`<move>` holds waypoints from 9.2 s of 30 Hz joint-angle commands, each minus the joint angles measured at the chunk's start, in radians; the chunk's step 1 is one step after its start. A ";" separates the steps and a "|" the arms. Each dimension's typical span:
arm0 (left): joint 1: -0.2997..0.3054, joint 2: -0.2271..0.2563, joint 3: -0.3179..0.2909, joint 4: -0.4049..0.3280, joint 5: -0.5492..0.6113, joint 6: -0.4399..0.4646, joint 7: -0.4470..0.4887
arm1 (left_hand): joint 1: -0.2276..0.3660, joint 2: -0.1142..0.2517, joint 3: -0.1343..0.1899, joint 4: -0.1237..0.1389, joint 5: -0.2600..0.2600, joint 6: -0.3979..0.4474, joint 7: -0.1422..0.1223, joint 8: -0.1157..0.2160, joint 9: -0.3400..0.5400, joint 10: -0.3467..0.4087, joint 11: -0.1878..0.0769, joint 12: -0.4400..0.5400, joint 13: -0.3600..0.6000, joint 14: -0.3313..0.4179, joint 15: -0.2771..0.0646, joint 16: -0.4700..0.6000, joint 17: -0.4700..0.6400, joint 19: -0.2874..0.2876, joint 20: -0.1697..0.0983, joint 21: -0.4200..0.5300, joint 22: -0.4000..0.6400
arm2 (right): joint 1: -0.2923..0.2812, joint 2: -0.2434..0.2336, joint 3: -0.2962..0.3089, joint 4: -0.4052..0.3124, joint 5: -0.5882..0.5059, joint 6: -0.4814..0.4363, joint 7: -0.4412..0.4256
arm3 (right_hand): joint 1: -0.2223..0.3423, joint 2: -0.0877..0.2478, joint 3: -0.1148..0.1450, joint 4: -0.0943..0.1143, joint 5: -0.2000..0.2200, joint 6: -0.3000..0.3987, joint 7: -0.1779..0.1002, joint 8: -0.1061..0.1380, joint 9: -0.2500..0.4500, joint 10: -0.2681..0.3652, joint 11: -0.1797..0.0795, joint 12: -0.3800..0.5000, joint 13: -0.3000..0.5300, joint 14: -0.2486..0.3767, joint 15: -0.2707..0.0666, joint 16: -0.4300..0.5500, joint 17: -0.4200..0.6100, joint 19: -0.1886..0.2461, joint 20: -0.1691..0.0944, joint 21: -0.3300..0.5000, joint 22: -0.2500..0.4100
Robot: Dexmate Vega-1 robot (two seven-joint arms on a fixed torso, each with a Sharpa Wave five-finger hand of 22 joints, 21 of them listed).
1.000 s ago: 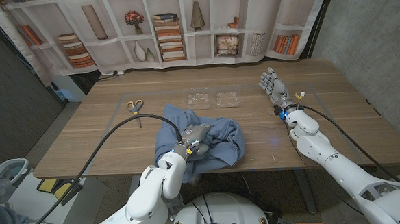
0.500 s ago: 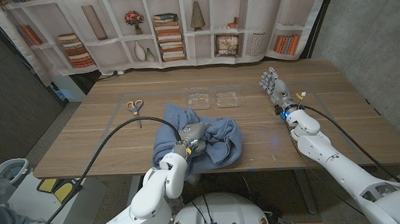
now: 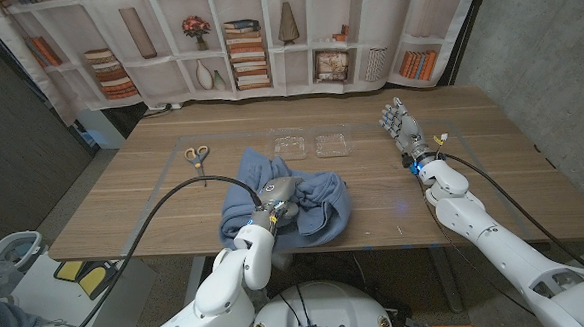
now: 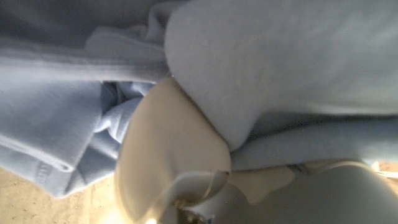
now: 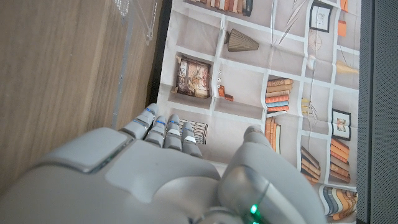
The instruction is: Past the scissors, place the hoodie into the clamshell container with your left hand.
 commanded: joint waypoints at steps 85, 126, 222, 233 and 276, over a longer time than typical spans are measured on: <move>-0.042 0.181 -0.110 -0.303 -0.268 0.043 0.070 | 0.045 0.018 0.151 0.006 0.088 0.132 0.073 0.148 0.197 0.040 0.028 0.091 0.352 0.254 -0.059 0.049 0.559 0.548 -0.263 0.244 0.015 | -0.053 -0.040 0.027 -0.119 -0.005 0.040 -0.012 | 0.019 0.016 0.007 -0.022 -0.006 0.007 0.004 -0.002 0.004 0.007 0.000 -0.003 0.004 0.002 0.015 0.000 0.003 0.019 0.008 -0.002 0.005; -0.140 0.206 -0.097 -0.418 -0.143 0.127 -0.033 | 0.036 0.004 0.190 0.005 0.093 0.140 0.075 0.154 0.211 0.051 0.029 0.064 0.379 0.255 -0.057 0.048 0.601 0.505 -0.262 0.302 0.009 | -0.094 -0.057 0.044 -0.177 0.003 0.049 -0.028 | 0.024 0.023 0.010 -0.028 -0.008 0.009 0.004 -0.002 0.004 0.009 0.002 -0.002 0.004 0.004 0.014 0.001 0.003 0.019 0.008 -0.005 0.004; -0.264 0.276 -0.429 -0.380 -0.521 -0.033 -0.050 | -0.003 -0.027 0.259 0.011 0.087 0.171 0.041 0.148 0.198 0.091 -0.008 0.009 0.403 0.282 -0.098 0.010 0.626 0.413 -0.276 0.384 -0.001 | -0.043 -0.039 0.030 -0.132 -0.001 0.038 -0.011 | 0.030 0.034 0.013 -0.039 -0.015 0.011 0.005 -0.003 0.004 0.013 0.005 -0.001 0.005 0.005 0.011 0.001 0.003 0.020 0.009 -0.008 0.005; -0.274 0.316 -0.475 -0.323 -0.588 -0.127 -0.039 | -0.014 -0.030 0.259 0.015 0.079 0.179 0.031 0.142 0.183 0.106 -0.024 0.002 0.390 0.282 -0.109 0.001 0.627 0.408 -0.278 0.391 -0.001 | -0.059 -0.044 0.034 -0.152 0.002 0.036 -0.020 | 0.030 0.034 0.012 -0.040 -0.016 0.011 0.007 -0.003 0.004 0.015 0.005 0.000 0.005 0.006 0.009 0.001 0.003 0.019 0.008 -0.008 0.005; -0.447 0.243 -0.447 -0.044 -0.657 -0.381 -0.004 | -0.031 -0.044 0.257 0.015 0.036 0.234 0.009 0.131 0.116 0.164 -0.056 -0.010 0.342 0.309 -0.128 -0.036 0.637 0.384 -0.278 0.409 -0.004 | -0.069 -0.038 0.031 -0.179 -0.009 0.038 -0.046 | 0.030 0.036 0.012 -0.045 -0.018 0.011 0.006 -0.003 0.004 0.014 0.006 -0.001 0.005 0.005 0.010 0.000 0.003 0.020 0.005 -0.009 0.005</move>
